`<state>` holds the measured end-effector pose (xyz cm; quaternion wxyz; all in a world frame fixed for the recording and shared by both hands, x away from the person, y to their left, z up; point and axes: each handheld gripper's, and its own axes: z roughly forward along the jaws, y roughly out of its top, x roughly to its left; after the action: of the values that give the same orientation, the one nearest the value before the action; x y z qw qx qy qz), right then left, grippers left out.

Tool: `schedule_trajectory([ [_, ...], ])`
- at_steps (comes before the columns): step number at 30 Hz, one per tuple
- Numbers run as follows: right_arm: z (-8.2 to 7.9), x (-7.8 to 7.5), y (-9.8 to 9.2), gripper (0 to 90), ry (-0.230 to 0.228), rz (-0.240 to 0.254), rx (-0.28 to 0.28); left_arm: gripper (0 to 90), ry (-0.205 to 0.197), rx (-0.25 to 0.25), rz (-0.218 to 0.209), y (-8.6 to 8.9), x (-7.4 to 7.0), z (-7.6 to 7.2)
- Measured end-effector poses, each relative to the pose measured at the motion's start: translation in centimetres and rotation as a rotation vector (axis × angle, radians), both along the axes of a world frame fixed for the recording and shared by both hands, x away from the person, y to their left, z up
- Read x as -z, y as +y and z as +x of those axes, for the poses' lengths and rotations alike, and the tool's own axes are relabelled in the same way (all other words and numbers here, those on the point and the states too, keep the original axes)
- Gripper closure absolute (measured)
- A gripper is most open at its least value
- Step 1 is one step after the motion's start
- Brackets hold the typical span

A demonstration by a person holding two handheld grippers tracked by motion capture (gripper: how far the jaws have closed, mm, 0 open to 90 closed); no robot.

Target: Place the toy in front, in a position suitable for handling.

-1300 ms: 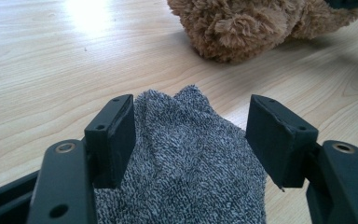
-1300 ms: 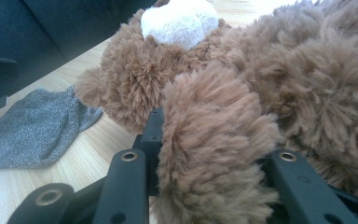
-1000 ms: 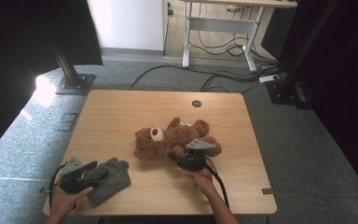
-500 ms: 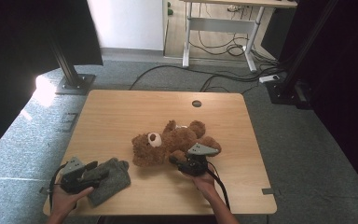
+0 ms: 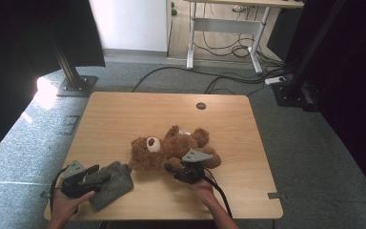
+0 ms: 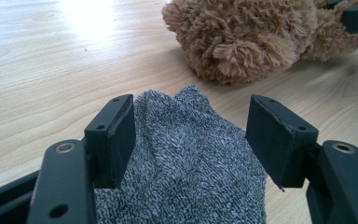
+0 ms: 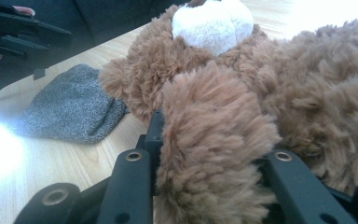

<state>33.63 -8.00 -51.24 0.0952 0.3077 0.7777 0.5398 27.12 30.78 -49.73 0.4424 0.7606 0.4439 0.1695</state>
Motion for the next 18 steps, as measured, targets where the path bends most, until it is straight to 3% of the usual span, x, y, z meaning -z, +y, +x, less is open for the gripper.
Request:
schedule_trajectory([
  [5, 0.1, 0.2, -0.4, 61.1, 0.010, 0.016, 0.020, 32.9, -0.002, 0.000, 0.000, -0.1, 0.0, 0.0],
  [8, 0.1, -0.1, -1.1, 47.4, 0.008, 0.030, 0.040, 32.8, -0.001, 0.001, 0.000, 0.0, 0.0, 0.0],
  [9, 0.1, -0.1, -1.1, 47.4, 0.008, 0.030, 0.040, 32.8, -0.001, 0.001, 0.000, 0.0, 0.0, 0.0],
  [14, -0.5, -1.0, -3.6, 36.1, -0.038, 0.060, 0.112, 30.7, 0.020, 0.008, 0.005, -0.3, -0.1, 0.0],
  [18, -0.8, -1.4, -5.2, 34.0, -0.060, 0.069, 0.152, 26.4, 0.045, 0.030, 0.026, -0.8, -0.2, 0.0],
])
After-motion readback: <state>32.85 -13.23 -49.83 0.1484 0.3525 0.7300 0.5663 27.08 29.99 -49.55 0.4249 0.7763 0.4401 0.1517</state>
